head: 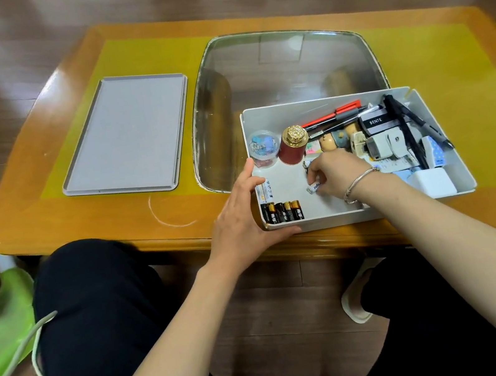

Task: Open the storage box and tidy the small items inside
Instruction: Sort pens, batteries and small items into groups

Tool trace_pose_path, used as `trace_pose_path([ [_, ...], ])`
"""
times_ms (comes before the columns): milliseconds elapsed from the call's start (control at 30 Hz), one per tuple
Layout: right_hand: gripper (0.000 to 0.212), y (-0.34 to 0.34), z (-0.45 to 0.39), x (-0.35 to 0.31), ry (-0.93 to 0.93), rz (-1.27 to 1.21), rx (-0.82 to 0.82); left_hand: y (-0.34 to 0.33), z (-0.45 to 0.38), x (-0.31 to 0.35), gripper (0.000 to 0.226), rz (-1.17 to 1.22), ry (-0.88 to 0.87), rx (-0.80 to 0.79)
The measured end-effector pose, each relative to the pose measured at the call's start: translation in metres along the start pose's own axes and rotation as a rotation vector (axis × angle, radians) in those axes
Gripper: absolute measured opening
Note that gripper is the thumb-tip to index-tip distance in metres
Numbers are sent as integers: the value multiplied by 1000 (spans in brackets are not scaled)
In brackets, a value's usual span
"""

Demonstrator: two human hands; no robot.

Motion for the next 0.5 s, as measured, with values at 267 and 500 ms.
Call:
trace_pose_path([
  [267, 16, 11, 1, -10, 82, -278, 70, 0, 0, 1, 88, -2, -3, 0],
  [500, 22, 7, -6, -19, 113, -581, 59, 1, 1, 1, 88, -2, -8, 5],
])
Point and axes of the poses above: each hand's wrist, its own z-axis away from the middle knuckle, its own y-axis out of the back of the hand, x = y × z, the point moved 8 cm from there along -z, towards the middle knuckle, and after that the axes turned 15 degrees about -x, right-handed, at the moved point
